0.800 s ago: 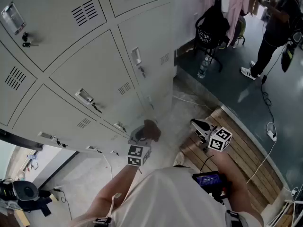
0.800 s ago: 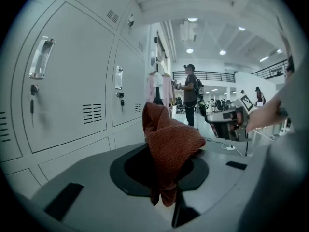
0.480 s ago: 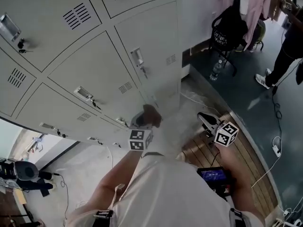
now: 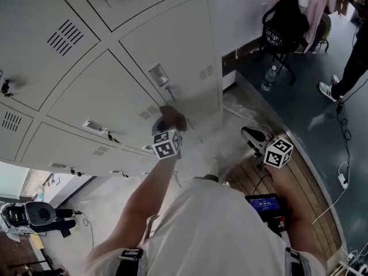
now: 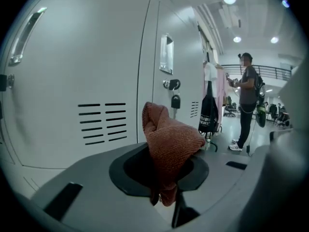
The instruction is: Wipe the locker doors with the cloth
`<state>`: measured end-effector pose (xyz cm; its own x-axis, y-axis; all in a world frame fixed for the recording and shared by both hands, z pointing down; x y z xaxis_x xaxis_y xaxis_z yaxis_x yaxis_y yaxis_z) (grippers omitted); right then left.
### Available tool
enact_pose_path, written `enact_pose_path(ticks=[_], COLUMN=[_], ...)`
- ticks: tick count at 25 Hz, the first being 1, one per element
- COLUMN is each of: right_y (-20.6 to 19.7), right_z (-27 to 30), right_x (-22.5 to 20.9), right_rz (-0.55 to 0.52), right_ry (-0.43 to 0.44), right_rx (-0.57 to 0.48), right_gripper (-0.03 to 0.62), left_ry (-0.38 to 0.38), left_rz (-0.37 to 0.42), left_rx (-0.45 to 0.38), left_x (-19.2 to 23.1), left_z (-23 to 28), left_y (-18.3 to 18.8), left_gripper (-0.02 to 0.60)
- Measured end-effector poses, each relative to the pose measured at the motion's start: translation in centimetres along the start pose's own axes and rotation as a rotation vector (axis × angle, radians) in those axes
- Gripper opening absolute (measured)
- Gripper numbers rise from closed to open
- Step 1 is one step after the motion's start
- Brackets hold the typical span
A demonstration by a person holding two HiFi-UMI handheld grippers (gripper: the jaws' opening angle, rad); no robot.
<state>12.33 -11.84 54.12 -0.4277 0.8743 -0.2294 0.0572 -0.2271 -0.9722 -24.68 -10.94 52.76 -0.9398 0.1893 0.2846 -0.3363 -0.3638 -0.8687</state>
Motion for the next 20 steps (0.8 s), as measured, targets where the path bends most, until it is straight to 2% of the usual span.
enact_pose_path(ticks=[3,5,9,14,20], right_y=[0.7,0.8,0.7,0.4,0.0], right_z=[0.6,1.3,2.3,0.3,-3.1], right_x=[-1.2,-1.8,-2.7,-3.9,-4.4], right_rz=[0.001,-0.003,-0.012,0.0,0.018], right_ry=[0.02,0.007,-0.038,-0.102,-0.201], right_rx=[0.014,0.026,0.045,0.063,0.06], right_gripper=[0.018,0.018,0.018,0.018,0.018], left_ry=[0.049,0.053,-0.011,-0.109,-0.18], left_rz=[-0.006,-0.013,0.022,0.073,0.12], left_rx=[-0.01,-0.005,0.01,0.031,0.048], left_x=[-0.2,-0.2,-2.2,-8.2,-15.8], left_z=[2.4,3.9,6.9,12.0,16.6], left_y=[0.1,-0.3,-0.7,-1.3,-0.4], left_gripper=[0.072,0.072,0.072,0.072,0.072])
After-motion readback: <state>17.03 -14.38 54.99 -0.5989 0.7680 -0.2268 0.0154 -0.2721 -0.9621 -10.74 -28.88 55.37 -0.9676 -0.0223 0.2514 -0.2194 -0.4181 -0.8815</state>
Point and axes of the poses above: the fingertips, and each gripper's own axes: z forward along the fingers, x to its left, y out of its top, the point moved 8 cm from there along -z, backward along the fingers, and after that the axes turned 15 degrees about -z, right-handed, at the moved point
